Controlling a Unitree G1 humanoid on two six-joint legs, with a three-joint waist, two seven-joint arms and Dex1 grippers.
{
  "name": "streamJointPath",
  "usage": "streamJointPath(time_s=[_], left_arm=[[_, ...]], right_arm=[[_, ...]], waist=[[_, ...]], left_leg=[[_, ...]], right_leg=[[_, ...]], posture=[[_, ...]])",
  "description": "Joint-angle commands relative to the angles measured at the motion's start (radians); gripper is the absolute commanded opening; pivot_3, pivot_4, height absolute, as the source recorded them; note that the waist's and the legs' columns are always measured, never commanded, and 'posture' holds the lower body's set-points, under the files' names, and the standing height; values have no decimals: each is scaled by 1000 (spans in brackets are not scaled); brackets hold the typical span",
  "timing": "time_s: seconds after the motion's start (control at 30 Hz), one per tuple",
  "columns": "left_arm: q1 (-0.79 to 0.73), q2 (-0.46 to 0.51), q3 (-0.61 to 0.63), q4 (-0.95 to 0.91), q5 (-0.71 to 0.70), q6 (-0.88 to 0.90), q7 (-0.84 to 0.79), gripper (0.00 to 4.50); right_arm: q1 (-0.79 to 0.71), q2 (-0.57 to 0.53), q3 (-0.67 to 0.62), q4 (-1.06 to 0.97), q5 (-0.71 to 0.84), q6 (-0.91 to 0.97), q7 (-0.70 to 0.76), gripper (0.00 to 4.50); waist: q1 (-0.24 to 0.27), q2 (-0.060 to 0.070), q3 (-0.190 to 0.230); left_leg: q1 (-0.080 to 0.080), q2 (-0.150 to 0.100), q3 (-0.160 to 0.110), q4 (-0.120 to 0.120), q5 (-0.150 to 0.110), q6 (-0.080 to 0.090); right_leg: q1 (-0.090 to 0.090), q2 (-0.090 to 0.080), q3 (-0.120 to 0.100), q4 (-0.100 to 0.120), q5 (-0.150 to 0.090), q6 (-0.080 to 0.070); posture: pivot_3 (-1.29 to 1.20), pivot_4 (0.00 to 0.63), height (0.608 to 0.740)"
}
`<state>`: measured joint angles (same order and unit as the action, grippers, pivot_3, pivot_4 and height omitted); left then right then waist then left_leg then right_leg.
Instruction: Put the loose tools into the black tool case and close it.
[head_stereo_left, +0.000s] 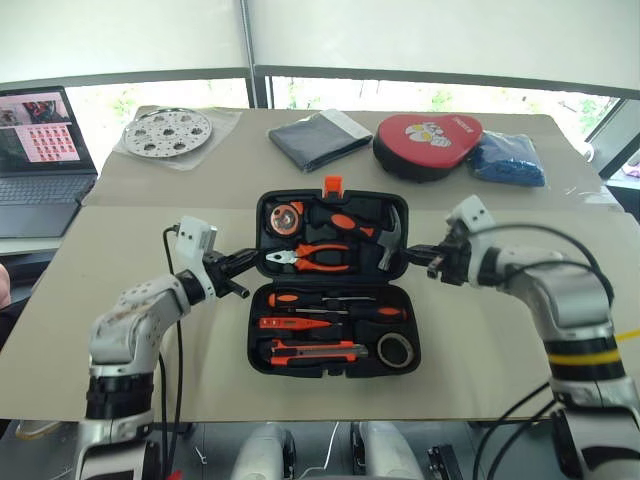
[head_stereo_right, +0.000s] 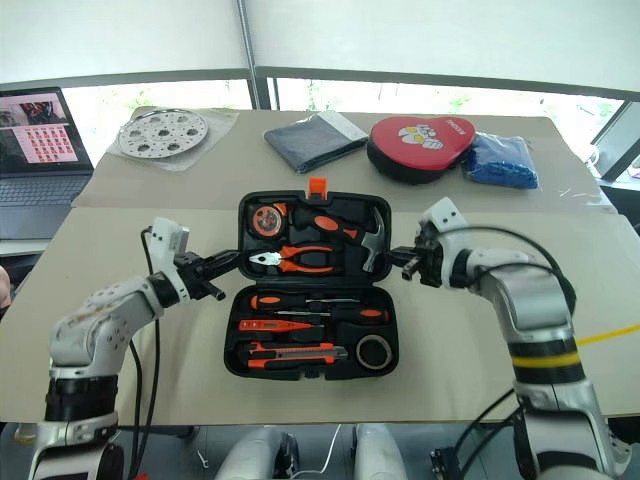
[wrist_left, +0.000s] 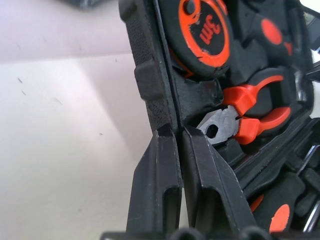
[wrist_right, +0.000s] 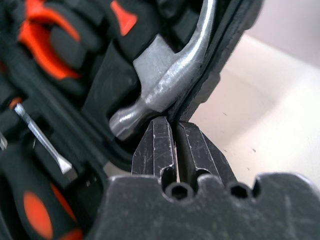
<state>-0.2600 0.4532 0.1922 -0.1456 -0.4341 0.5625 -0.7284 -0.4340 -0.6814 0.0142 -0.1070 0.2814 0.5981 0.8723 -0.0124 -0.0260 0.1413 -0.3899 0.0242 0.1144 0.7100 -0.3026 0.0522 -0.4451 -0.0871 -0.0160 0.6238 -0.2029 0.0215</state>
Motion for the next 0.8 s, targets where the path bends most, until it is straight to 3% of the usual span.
streamJointPath(time_s=[0.03, 0.23, 0.3, 0.37, 0.43, 0.47, 0.57, 0.63, 0.77, 0.8], left_arm=[[108, 73, 8, -46, 161, -454, -74, 44], [279, 120, -15, 66, 342, -968, -70, 44], [323, 151, -31, 95, 397, -1092, -74, 44], [372, 170, -41, 112, 385, -1099, -92, 44], [400, 204, -37, 124, 352, -1101, -116, 741], [401, 221, -26, 141, 354, -1114, -113, 938], [403, 251, 11, 167, 274, -1009, -113, 1949], [411, 279, 25, 188, 222, -940, -150, 1968], [383, 323, -4, 203, 142, -767, -239, 1968], [361, 318, -11, 204, 139, -760, -240, 1704]], right_arm=[[106, -76, -12, 13, -204, -605, -25, 0], [223, -101, -15, 159, -385, -1006, -168, 0], [268, -123, -16, 202, -424, -1096, -193, 0], [318, -139, -37, 244, -440, -1204, -230, 0], [365, -172, -42, 293, -438, -1229, -232, 778], [379, -186, -47, 317, -438, -1233, -239, 959], [404, -216, -82, 359, -395, -1236, -244, 1949], [424, -222, -123, 364, -314, -1195, -218, 2567], [549, -254, -219, 197, 6, -933, -29, 1640], [589, -273, -229, 137, 52, -868, 8, 1242]], waist=[[0, 0, 0], [0, 0, 0], [0, 0, 0], [1, 0, 0], [1, 1, 0], [3, 1, 0], [3, 1, 1], [1, 1, 1], [4, 2, 1], [5, 2, 1]], left_leg=[[1, -2, 0, 0, 0, 0], [6, -4, 1, 0, -3, 4], [9, -4, 2, 0, -3, 6], [11, -4, 2, 0, -3, 6], [15, -4, 2, 0, -5, 8], [18, -4, 2, -1, -5, 9], [20, -4, 3, -1, -7, 11], [21, -3, 3, -1, -7, 11], [23, 0, 2, -1, -10, 17], [22, 1, 2, -1, -10, 17]], right_leg=[[0, -1, 0, 0, 0, 0], [5, -6, 1, -4, -1, 1], [7, -8, 1, -3, -1, 1], [9, -8, 1, -3, -1, 1], [12, -9, 1, -3, -2, 0], [15, -10, 0, -3, -4, 1], [18, -12, -1, -4, -6, 1], [19, -12, 0, -4, -6, 1], [21, -11, -1, -5, -5, 2], [21, -11, -1, -5, -5, 2]], posture=[[0, 150, 740], [0, 150, 740], [0, 150, 740], [0, 150, 740], [0, 150, 740], [0, 150, 740], [0, 150, 740], [0, 150, 740], [0, 150, 740], [0, 150, 740]])
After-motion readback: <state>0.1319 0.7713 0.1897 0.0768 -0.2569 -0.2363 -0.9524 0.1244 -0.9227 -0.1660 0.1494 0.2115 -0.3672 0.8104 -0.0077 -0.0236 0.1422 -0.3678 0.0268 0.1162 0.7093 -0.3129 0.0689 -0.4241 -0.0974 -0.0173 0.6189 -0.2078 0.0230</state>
